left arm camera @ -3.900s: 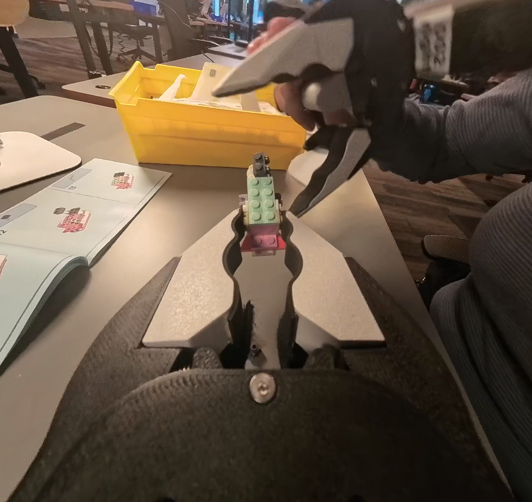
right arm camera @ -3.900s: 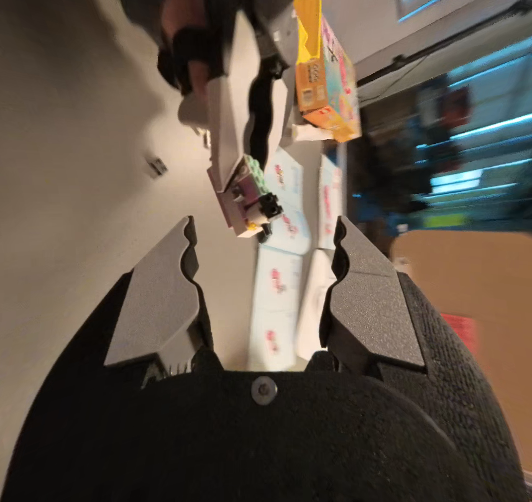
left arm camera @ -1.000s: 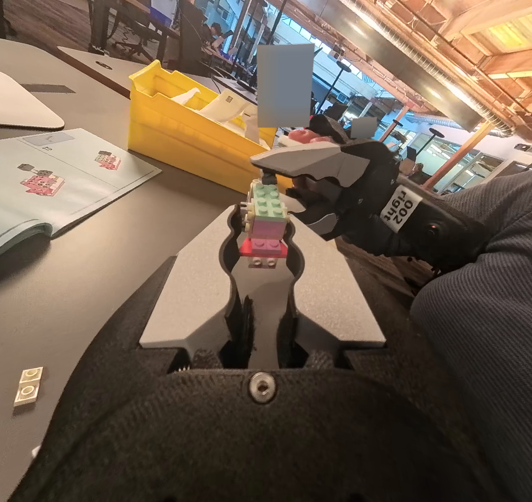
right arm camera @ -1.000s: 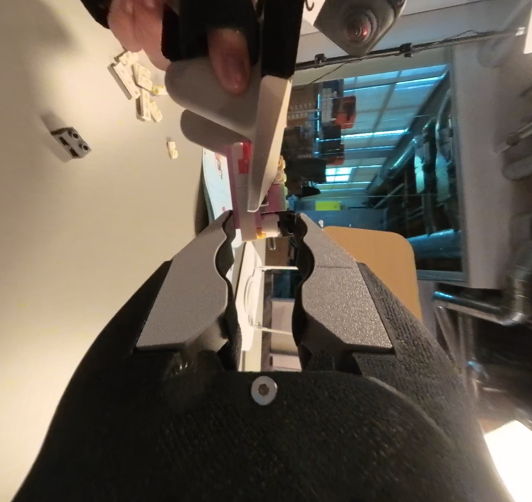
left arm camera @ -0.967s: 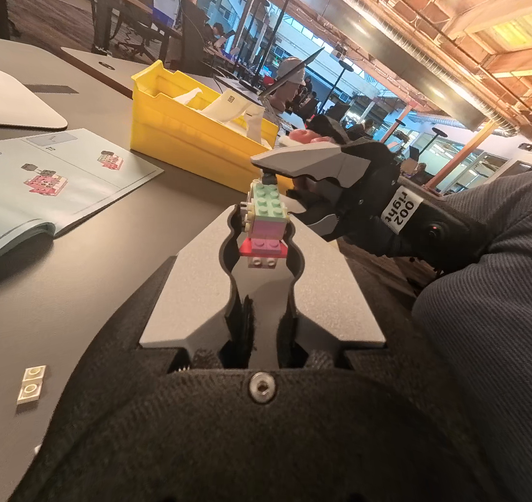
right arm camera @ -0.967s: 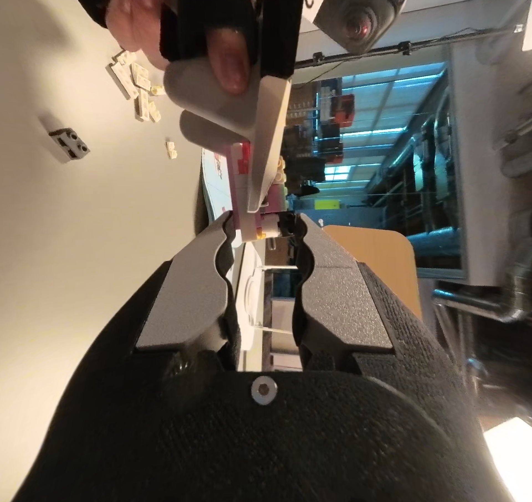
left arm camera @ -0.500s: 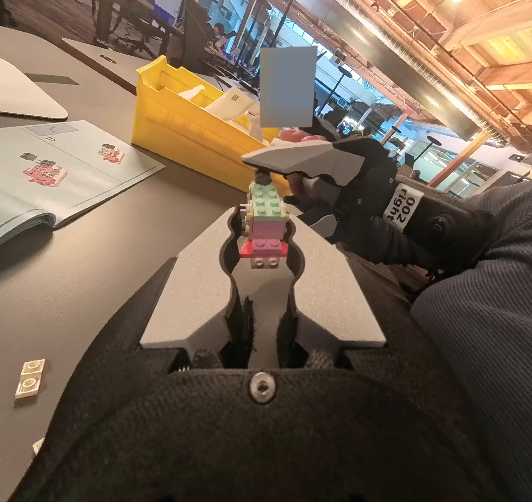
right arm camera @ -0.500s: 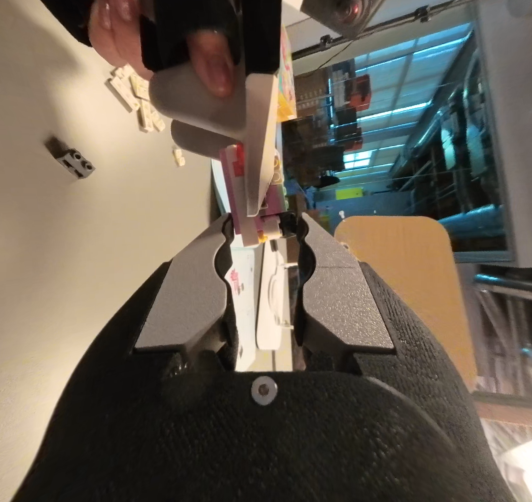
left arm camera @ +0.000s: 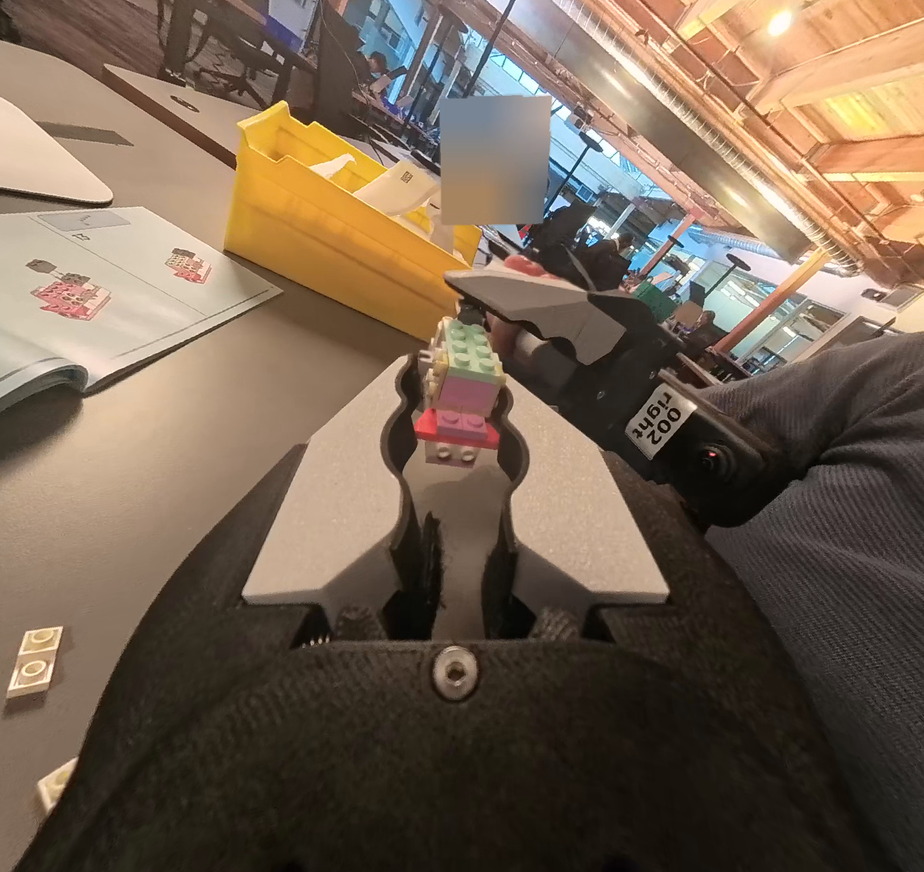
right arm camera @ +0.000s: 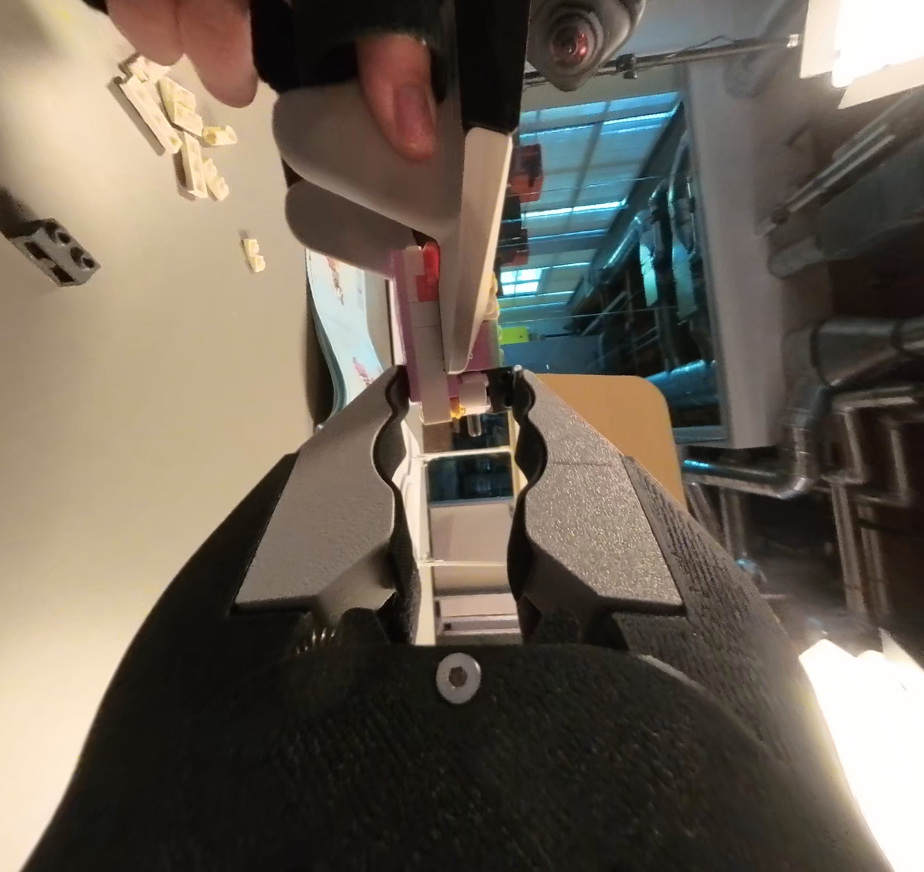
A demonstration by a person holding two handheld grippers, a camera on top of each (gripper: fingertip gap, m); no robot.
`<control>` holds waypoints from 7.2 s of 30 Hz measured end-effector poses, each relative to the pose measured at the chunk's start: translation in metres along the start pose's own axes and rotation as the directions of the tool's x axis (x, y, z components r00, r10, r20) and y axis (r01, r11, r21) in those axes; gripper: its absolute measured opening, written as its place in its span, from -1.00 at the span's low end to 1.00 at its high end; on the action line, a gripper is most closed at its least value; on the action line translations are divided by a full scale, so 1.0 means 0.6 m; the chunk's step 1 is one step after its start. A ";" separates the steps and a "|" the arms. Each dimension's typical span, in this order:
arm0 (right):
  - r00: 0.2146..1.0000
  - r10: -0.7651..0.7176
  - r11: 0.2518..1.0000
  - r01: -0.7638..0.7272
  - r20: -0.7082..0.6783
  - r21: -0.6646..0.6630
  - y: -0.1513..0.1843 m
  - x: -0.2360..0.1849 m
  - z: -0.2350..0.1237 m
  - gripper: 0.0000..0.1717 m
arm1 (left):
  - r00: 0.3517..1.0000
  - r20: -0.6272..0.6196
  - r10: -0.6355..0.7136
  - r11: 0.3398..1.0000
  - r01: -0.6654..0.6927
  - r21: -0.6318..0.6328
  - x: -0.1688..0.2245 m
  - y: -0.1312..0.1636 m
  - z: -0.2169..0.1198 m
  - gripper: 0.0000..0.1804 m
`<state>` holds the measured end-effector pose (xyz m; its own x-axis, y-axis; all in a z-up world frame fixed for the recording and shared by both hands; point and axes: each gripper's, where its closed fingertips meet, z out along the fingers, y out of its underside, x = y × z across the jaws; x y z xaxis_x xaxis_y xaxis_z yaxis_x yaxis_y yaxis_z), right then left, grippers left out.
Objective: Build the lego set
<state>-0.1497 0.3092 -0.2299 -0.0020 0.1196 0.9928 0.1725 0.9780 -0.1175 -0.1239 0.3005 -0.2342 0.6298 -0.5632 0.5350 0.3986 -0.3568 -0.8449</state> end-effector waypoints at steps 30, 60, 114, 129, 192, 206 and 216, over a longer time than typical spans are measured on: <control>0.915 0.365 0.930 -0.368 0.172 -0.016 0.025 -0.074 0.012 -0.52 | 0.979 0.166 -0.117 0.983 0.137 -0.120 -0.055 0.047 0.010 -0.57; 0.873 0.487 0.873 -0.488 0.028 0.019 0.031 -0.034 0.010 -0.52 | 0.982 0.097 -0.163 0.980 0.150 0.127 -0.040 0.015 0.020 -0.82; 0.894 0.438 0.871 -0.448 -0.093 -0.204 0.048 -0.055 0.038 -0.53 | 0.934 0.273 -0.232 0.947 0.152 0.283 -0.075 0.010 0.006 -0.83; 0.976 0.206 0.966 -0.213 -0.065 -0.146 0.048 -0.055 0.032 -0.54 | 0.946 0.252 -0.204 0.967 0.156 0.201 -0.071 0.020 0.012 -0.82; 0.925 0.349 0.936 -0.350 -0.151 0.019 0.006 0.022 0.023 -0.53 | 0.987 0.161 0.005 0.929 -0.064 0.364 -0.011 -0.039 -0.007 -0.82; 0.944 0.275 0.953 -0.293 -0.184 -0.079 0.013 0.008 0.030 -0.53 | 0.972 0.231 -0.041 0.929 -0.047 0.366 -0.029 -0.032 -0.009 -0.82; 0.952 0.217 0.951 -0.256 -0.214 -0.174 0.016 0.001 0.037 -0.57 | 0.951 0.307 -0.034 0.926 -0.086 0.367 -0.037 -0.029 -0.014 -0.82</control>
<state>-0.1699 0.3225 -0.2307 0.2462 0.2897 0.9249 0.3360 0.8696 -0.3618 -0.1504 0.3128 -0.2311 0.7904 -0.2946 0.5370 0.5599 -0.0082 -0.8285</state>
